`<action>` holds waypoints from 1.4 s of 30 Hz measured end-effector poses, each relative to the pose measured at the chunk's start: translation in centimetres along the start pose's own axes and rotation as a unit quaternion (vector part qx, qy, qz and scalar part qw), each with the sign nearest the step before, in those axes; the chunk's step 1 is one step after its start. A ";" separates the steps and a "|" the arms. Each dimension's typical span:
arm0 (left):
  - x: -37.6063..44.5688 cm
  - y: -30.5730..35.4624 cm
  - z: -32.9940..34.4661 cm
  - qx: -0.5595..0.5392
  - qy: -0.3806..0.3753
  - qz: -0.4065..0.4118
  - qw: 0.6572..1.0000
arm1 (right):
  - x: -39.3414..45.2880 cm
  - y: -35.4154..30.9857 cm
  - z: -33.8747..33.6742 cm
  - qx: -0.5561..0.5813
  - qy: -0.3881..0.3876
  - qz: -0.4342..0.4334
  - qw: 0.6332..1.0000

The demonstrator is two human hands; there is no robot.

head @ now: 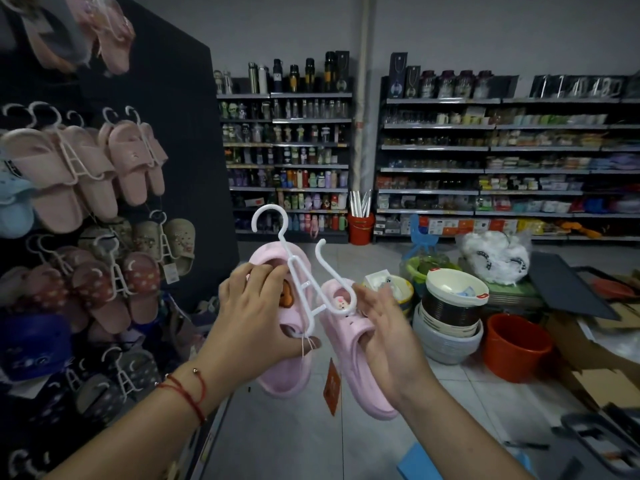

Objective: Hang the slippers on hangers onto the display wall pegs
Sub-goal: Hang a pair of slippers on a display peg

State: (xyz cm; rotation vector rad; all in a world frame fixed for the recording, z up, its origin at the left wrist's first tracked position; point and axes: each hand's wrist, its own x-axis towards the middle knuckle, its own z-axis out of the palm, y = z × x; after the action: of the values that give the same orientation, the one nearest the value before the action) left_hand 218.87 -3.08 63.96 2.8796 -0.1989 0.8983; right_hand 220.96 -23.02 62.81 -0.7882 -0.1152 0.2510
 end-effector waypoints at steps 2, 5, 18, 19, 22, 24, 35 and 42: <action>-0.2 -0.7 -0.3 0.011 -0.021 0.022 0.999 | 0.8 -0.9 -0.4 -0.003 0.045 -0.021 0.999; -0.5 -1.1 -0.5 0.042 -0.045 0.090 0.994 | 2.0 -2.1 -0.1 -0.032 0.070 -0.052 0.996; -1.0 -0.7 0.9 0.115 -0.008 0.169 0.979 | 3.8 -3.5 5.3 -0.088 0.057 -0.114 0.988; -1.1 -0.7 1.0 0.117 -0.002 0.166 0.979 | 3.8 -3.1 5.5 -0.088 0.055 -0.115 0.988; -1.4 -0.9 1.1 0.111 0.016 0.151 0.982 | 3.7 -1.9 5.8 -0.089 0.055 -0.121 0.987; -1.6 -1.0 1.2 0.114 0.015 0.137 0.984 | 3.5 -1.3 5.9 -0.091 0.051 -0.119 0.987; -2.3 -2.1 1.4 0.120 0.022 0.091 0.988 | 2.6 0.5 5.4 -0.136 0.016 -0.122 0.983; -2.4 -2.9 1.6 0.109 0.005 0.021 0.994 | 1.8 1.7 4.9 -0.245 0.014 -0.133 0.960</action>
State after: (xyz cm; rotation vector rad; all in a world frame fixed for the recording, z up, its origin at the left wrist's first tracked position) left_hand 218.30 -0.22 61.10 3.0795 -0.1697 1.0005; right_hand 221.39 -18.05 64.99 -1.2554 -0.2617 -0.0505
